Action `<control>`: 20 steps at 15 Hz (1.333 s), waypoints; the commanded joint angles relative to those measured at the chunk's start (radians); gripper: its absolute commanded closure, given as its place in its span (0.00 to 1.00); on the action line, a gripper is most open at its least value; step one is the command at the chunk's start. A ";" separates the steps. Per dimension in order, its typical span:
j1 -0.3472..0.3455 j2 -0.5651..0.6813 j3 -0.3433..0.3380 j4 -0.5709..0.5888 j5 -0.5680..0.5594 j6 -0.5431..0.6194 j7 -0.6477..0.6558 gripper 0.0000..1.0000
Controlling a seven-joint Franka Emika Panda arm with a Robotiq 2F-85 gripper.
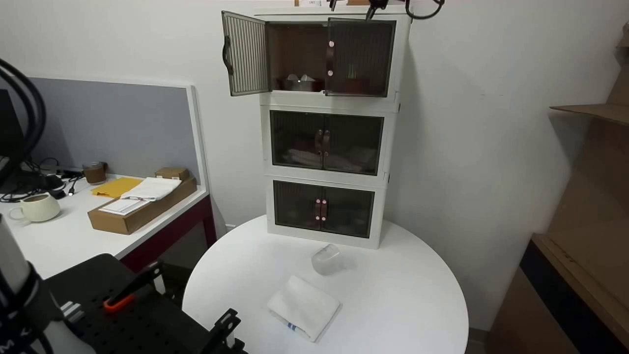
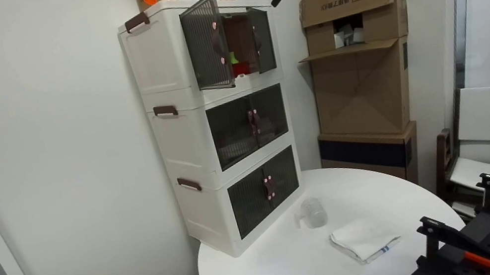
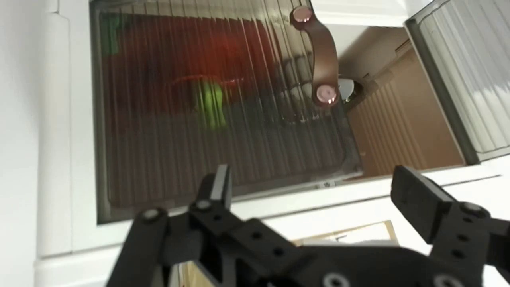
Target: Open the left and right doors of the topmost cabinet.
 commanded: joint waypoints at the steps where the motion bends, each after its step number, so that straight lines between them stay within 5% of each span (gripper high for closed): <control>1: 0.040 -0.075 0.000 0.060 -0.190 -0.046 0.239 0.00; 5: 0.063 -0.026 0.009 0.292 -0.395 -0.251 0.553 0.00; 10: 0.112 0.123 0.031 0.548 -0.703 -0.226 0.918 0.00; 15: 0.193 0.230 0.001 0.631 -0.936 -0.277 1.238 0.00; 20: 0.216 0.243 -0.011 0.609 -0.976 -0.348 1.502 0.00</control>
